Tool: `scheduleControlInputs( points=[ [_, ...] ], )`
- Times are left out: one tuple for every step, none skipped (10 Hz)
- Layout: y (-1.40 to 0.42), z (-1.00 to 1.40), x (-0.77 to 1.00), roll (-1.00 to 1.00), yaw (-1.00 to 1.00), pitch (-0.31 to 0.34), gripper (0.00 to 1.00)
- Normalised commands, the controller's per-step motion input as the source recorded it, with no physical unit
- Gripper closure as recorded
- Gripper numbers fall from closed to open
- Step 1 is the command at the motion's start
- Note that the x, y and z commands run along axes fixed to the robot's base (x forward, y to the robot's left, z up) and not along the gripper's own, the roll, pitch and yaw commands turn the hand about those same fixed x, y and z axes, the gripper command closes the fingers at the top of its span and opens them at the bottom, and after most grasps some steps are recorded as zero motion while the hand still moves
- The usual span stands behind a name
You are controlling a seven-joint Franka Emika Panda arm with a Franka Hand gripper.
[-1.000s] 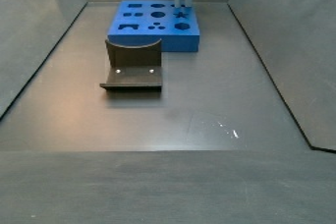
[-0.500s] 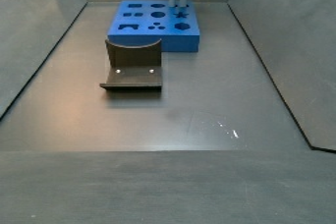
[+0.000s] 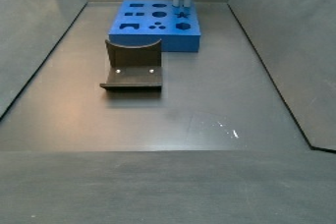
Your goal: Insert the square-circle object.
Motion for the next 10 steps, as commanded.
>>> scheduleControlInputs(
  points=[
    [-0.14,-0.3,0.3,0.01,0.06,0.051,1.0],
    [0.0,-0.33,0.13,0.06,0.05,0.011,1.0],
    [0.0,-0.43,0.06,0.05,0.03,0.0,1.0],
    [0.0,-0.46,0.08,0.06,0.0,0.0,1.0],
    [0.0,-0.45,0.11,0.04,0.0,0.0,1.0],
    [0.0,-0.45,0.14,0.03,0.0,0.0,1.0],
    [0.0,-0.37,0.12,0.01,0.0,0.0,1.0],
    [0.0,-0.27,0.08,0.0,0.0,0.0,1.0],
    [0.01,0.0,0.0,0.0,0.0,0.01,1.0],
    [0.0,0.0,0.0,0.0,0.0,0.0,1.0]
  ],
)
